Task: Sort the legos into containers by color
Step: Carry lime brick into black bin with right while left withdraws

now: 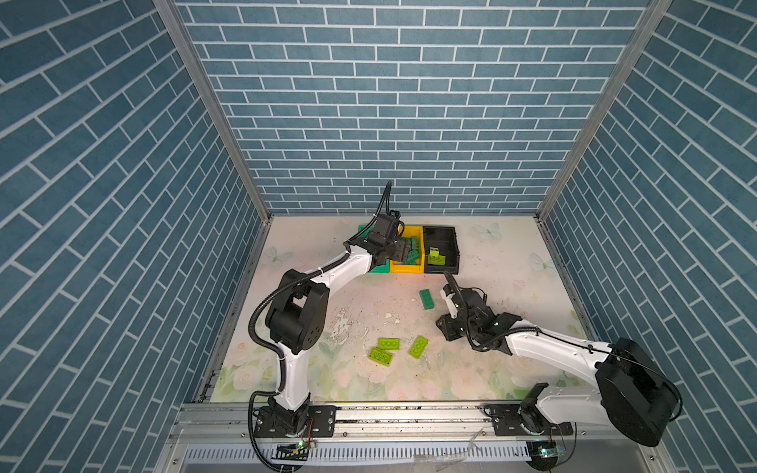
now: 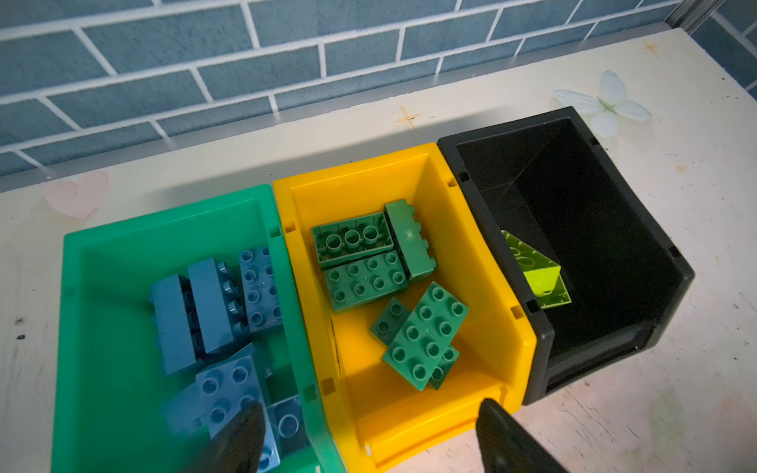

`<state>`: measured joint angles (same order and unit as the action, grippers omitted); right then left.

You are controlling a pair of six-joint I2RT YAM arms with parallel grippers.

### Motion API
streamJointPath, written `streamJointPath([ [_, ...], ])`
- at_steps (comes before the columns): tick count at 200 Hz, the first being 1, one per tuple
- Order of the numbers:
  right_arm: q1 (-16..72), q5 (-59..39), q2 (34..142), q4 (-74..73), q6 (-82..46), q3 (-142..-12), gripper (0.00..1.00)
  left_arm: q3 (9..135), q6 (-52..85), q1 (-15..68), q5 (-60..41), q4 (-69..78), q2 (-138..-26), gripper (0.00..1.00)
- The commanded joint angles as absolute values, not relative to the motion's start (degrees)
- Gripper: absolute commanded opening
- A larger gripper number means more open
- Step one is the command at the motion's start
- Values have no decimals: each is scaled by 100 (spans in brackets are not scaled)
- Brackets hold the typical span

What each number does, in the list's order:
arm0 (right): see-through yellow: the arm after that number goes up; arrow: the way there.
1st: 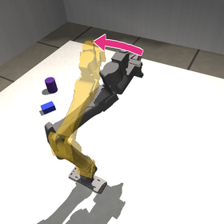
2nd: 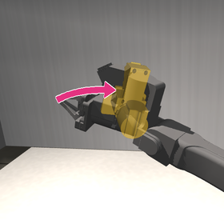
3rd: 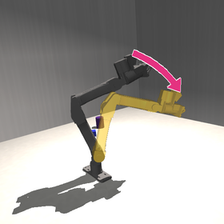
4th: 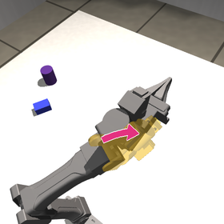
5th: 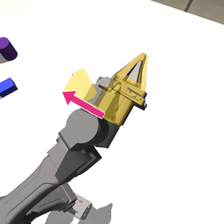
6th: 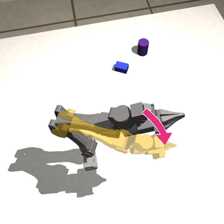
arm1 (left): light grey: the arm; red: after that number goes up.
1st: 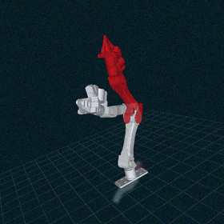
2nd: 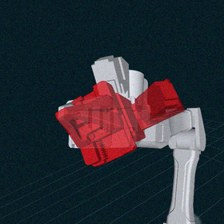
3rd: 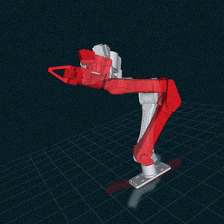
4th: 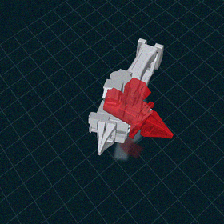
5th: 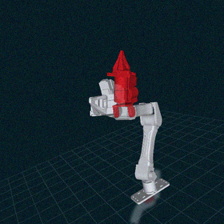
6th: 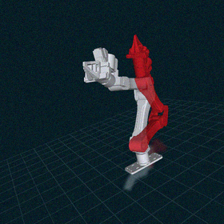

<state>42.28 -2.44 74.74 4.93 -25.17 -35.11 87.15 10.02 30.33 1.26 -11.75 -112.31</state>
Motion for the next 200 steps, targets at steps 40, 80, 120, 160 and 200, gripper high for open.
streamJointPath([
  [40,3222,-1243,7823,-493,-2616,-4141,28,7813,1125,3024,194,-876,-10536,83],
  [80,2616,-1693,8141,-1030,-2897,-4473,28,7179,1206,3042,275,-930,-10049,83],
  [120,2128,-1894,8534,-1360,-3395,-4912,29,6803,1312,3078,218,-1188,-9727,83],
  [160,1774,-2312,9105,-2040,-4195,-5265,29,6524,1454,3154,256,-1307,-9420,82],
  [200,1591,-2681,9931,-2580,-4957,-5781,31,6353,1511,3202,280,-1467,-9207,82],
])
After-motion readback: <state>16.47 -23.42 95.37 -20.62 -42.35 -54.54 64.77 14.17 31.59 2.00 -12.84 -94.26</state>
